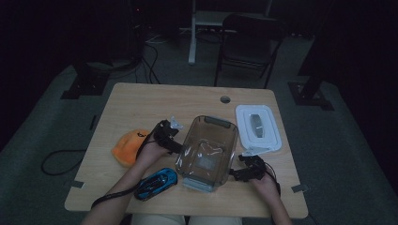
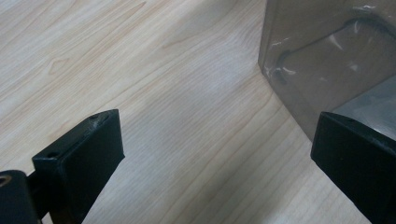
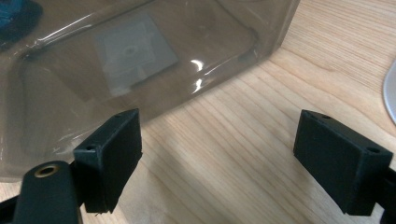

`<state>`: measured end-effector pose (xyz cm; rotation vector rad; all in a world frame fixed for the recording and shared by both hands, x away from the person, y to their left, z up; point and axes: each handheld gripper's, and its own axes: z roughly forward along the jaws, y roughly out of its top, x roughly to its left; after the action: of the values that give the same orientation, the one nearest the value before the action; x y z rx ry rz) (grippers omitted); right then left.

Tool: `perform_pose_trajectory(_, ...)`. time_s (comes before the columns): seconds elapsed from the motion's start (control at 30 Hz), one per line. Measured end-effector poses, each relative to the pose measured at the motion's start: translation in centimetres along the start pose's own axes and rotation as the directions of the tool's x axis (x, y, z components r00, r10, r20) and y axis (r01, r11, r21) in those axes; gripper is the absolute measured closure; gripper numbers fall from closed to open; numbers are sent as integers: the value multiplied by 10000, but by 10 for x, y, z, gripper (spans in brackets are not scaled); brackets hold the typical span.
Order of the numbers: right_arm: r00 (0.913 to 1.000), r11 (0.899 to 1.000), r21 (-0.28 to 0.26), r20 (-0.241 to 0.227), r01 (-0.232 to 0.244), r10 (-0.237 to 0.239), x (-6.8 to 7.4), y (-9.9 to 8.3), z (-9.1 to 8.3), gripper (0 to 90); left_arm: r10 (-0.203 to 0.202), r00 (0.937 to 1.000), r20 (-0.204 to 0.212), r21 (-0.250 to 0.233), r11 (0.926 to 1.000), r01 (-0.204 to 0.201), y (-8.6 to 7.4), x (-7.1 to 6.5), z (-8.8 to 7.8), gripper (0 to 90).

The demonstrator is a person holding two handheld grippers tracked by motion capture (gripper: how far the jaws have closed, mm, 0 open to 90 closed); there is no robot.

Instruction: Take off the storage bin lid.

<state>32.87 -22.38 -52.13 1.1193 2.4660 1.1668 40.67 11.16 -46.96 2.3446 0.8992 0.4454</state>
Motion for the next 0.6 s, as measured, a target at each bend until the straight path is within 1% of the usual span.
perform_pose_trajectory(0.1, 10000, 10000, -38, -13, 26, -26, 2, 1, 2, 149, -174, 9998, -126, 97, 9998, 175, -1, 2, -5, 30)
perform_pose_trajectory(0.13, 10000, 10000, -47, -37, 30, -31, 3, 1, 3, 148, -173, 9997, -197, 92, 9998, 175, -1, 3, -7, 30)
perform_pose_trajectory(0.23, 9999, 9999, -68, 42, 107, -106, 4, 0, 3, 148, -294, 9992, -260, -63, 9996, 292, -3, 7, -16, 30)
perform_pose_trajectory(0.3, 9999, 10000, -51, 72, 84, -84, 5, -1, 3, 140, -283, 9990, -336, -185, 9994, 277, -4, 8, -22, 30)
perform_pose_trajectory(0.37, 9997, 9998, -52, 150, 179, -178, 6, -3, 3, 139, -251, 9994, -250, -315, 9992, 243, -5, 9, -29, 30)
perform_pose_trajectory(0.43, 9997, 9999, -68, 205, 159, -157, 7, -4, 2, 140, -326, 9994, -87, -347, 9989, 323, -7, 9, -35, 30)
perform_pose_trajectory(0.53, 9994, 9994, -302, 314, 140, -130, 7, -5, -3, 139, -522, 9986, 50, -428, 9977, 524, -11, 8, -43, 30)
perform_pose_trajectory(0.6, 9990, 9991, -404, 444, 125, -107, 6, -7, -6, 140, -491, 9988, 95, -411, 9979, 494, -16, 7, -47, 30)
